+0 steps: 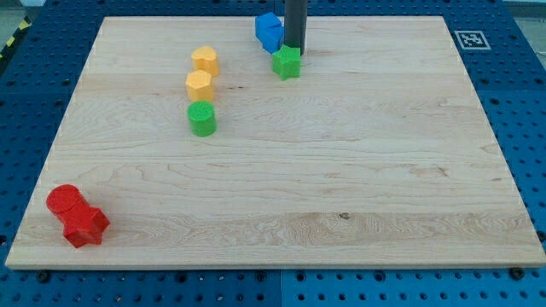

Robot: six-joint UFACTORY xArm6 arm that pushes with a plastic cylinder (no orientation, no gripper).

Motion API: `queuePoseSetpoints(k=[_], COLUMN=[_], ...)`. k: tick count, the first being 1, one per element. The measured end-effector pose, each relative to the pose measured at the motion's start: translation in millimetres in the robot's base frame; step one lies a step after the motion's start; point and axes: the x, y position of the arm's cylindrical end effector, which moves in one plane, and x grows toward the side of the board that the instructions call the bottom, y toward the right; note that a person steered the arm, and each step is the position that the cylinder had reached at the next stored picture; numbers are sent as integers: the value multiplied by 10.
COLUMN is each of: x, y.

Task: Move the green star a bit to the left

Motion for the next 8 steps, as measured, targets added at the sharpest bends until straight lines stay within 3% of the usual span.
queuePoseSetpoints(k=[2, 4, 8], x=[184, 830, 433], y=[268, 296, -119])
